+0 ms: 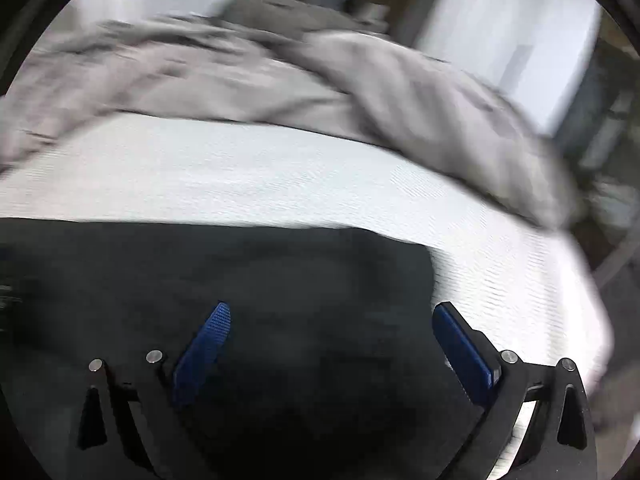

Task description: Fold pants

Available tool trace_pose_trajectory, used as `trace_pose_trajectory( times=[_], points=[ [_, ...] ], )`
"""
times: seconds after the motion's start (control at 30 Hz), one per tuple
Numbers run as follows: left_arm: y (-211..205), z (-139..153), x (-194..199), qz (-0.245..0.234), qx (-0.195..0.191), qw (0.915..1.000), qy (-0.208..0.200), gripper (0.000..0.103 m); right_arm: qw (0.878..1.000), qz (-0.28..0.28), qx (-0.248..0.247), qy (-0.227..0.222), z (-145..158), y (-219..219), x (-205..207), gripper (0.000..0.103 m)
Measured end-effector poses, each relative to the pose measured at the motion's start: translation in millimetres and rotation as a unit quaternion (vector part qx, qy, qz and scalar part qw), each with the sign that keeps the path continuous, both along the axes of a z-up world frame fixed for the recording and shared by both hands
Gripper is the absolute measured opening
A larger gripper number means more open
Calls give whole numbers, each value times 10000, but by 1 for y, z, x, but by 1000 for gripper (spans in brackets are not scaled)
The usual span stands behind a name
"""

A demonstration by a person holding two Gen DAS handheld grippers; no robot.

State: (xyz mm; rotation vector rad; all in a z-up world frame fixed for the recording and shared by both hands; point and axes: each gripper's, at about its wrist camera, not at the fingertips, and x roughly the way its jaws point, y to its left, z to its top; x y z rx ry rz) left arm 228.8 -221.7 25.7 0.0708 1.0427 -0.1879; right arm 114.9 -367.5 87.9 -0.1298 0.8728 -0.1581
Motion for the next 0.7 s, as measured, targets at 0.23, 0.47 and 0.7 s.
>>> trace_pose_trajectory(
  times=[0.23, 0.47, 0.7],
  points=[
    [-12, -29, -4, -261, 66, 9993, 277, 103, 9914, 701, -691, 861, -62, 54, 25, 102],
    [7, -27, -17, 22, -106, 9995, 291, 103, 9902, -1258, -165, 583, -50, -65, 14, 102],
    [-17, 0, -19, -393, -183, 9990, 76, 102, 9935, -717, -857, 225, -30, -31, -14, 103]
  ],
)
